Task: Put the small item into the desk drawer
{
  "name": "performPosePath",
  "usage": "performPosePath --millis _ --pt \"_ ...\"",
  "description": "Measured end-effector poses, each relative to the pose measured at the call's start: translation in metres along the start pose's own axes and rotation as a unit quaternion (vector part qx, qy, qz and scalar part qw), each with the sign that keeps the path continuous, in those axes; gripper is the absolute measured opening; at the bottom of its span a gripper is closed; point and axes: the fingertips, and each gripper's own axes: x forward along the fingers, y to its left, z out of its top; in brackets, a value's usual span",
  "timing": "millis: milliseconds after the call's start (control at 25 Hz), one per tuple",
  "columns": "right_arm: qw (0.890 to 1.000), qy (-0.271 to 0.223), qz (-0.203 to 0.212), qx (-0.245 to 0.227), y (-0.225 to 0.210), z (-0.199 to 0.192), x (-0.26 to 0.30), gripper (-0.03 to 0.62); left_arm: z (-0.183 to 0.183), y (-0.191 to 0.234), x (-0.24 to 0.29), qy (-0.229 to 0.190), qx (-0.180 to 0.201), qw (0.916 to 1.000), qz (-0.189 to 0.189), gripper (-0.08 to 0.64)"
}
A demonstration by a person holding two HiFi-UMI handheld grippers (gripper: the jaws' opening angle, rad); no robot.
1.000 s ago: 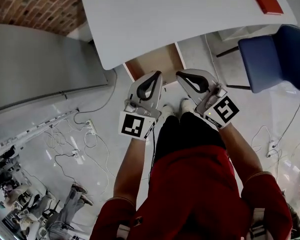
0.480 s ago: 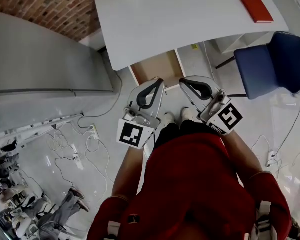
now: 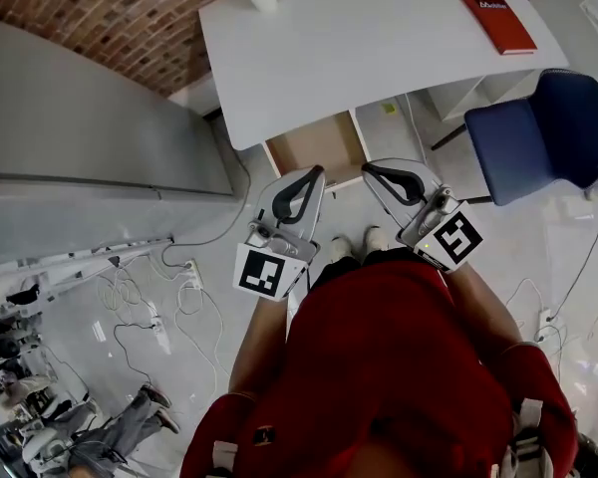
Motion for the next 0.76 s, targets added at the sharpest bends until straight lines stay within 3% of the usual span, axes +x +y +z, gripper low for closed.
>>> performPosePath --millis 760 --pt "1.000 -0.006 -0.024 0.002 -0.003 0.002 -0.016 0.008 0.000 -0.010 0.002 0.003 0.002 0.9999 -0.016 0.002"
